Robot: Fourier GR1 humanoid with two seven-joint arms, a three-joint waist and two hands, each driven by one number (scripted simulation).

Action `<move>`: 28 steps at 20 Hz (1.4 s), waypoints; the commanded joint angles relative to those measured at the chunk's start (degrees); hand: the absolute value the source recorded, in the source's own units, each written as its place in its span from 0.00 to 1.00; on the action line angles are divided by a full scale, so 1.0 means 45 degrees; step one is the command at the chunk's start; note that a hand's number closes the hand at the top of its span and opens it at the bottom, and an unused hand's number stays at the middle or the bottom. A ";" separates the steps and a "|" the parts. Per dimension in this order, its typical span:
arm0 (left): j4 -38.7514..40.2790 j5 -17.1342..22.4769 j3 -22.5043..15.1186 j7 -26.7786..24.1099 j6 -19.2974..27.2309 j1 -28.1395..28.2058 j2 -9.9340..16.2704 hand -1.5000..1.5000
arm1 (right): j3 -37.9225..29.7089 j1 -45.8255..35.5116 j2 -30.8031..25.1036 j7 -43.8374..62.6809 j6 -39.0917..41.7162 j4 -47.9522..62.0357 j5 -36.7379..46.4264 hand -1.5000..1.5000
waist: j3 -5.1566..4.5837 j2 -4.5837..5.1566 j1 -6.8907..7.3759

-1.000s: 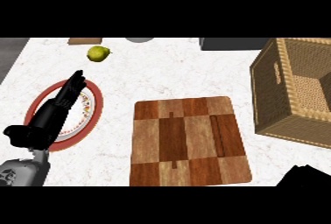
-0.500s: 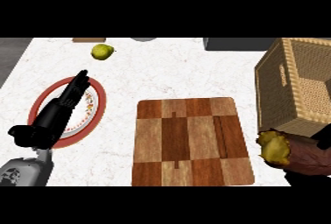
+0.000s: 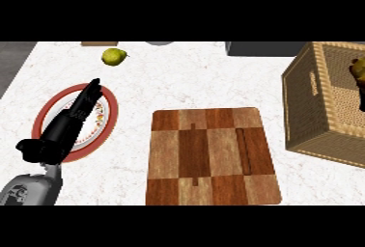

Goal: Pick the sweet potato from the cutting board and place it in the basket

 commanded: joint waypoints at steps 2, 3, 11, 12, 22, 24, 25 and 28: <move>-0.0341 0.0423 0.0517 0.0524 -0.0609 -0.0111 0.0259 0.50 | -0.1498 -0.0795 0.0146 -0.1973 0.1071 0.2964 -0.1260 1.00 | 0.0009 -0.0005 -0.0001; -0.0008 -0.0271 0.0189 -0.0162 -0.0161 0.0156 -0.0111 0.50 | -0.2132 -0.0169 0.0243 -0.3042 0.1465 0.3207 -0.2149 1.00 | 0.0012 -0.0009 -0.0086; 0.0050 -0.0785 0.0096 -0.0251 -0.0141 0.0212 -0.0705 0.50 | -0.1718 -0.2153 0.1165 -0.5506 0.2238 0.7740 -0.1217 1.00 | 0.0003 0.0015 0.0065; -0.0376 -0.0392 0.0317 -0.0187 -0.0565 0.0574 -0.0322 0.50 | -0.1881 -0.1379 0.1670 -0.7184 0.1823 0.8471 -0.1114 1.00 | 0.0012 0.0021 0.0103; 0.0660 -0.0661 0.0820 -0.0028 -0.0725 -0.0396 -0.0667 0.50 | -0.3402 -0.2137 0.2230 -1.0156 0.0436 1.0931 -0.0387 1.00 | 0.0005 0.0004 -0.0066; -0.0248 -0.0501 0.0653 0.0044 -0.0896 0.0187 -0.0630 0.50 | -0.4545 -0.2687 0.2277 -1.1451 0.0939 1.2818 -0.1799 1.00 | 0.0023 0.0023 0.0101; 0.0192 -0.0477 0.0940 0.0223 -0.0904 -0.0376 -0.0541 0.50 | -0.4325 -0.3372 0.2441 -1.1294 0.0979 1.3146 -0.1729 0.00 | 0.0014 0.0025 0.0065; -0.0323 -0.0913 0.0685 0.0692 -0.0669 -0.0150 -0.1131 0.50 | -0.4206 -0.3515 0.1961 -1.1961 0.1361 1.3726 -0.1182 0.00 | 0.0005 -0.0008 -0.0026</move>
